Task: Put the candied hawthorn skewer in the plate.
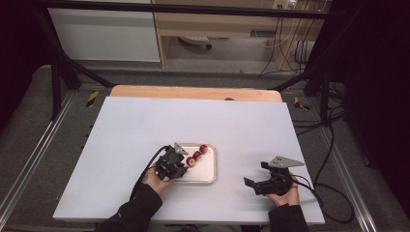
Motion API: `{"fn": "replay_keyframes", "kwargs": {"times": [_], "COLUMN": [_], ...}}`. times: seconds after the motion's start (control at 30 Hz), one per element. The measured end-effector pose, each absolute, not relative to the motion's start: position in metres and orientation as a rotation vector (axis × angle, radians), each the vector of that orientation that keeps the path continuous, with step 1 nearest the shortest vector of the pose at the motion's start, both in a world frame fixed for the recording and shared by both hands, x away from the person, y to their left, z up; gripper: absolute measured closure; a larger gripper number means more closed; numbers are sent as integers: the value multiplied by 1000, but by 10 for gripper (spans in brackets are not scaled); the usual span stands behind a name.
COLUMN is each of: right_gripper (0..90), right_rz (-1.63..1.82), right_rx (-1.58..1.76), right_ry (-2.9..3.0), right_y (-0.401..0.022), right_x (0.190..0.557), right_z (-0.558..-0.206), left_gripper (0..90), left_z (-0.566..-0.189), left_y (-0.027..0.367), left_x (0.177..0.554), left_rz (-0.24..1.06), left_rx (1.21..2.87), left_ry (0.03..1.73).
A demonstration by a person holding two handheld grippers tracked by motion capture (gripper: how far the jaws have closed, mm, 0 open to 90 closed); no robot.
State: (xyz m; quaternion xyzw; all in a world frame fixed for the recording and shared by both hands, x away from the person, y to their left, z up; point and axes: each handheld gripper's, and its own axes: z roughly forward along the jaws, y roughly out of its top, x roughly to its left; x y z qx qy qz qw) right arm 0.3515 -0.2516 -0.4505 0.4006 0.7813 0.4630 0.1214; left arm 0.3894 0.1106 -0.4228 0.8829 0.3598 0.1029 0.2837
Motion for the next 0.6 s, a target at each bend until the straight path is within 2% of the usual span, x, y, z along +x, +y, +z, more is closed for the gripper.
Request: {"fn": "replay_keyframes", "kwargs": {"times": [0.17,0.4,0.6], "right_gripper": [5,5,5], "right_rz": [1358,1350,1347], "right_rx": [1177,1178,1188], "right_ry": [2280,2283,2287], "right_y": [-251,-251,-250], "right_x": [351,352,351], "right_z": [-450,-451,-451], "left_gripper": [502,199,119], "left_z": [-415,-407,-408], "left_y": [126,150,178], "left_x": [385,377,368], "left_rz": [263,315,323], "left_rx": [2319,2277,2250], "left_ry": [927,928,933]}}
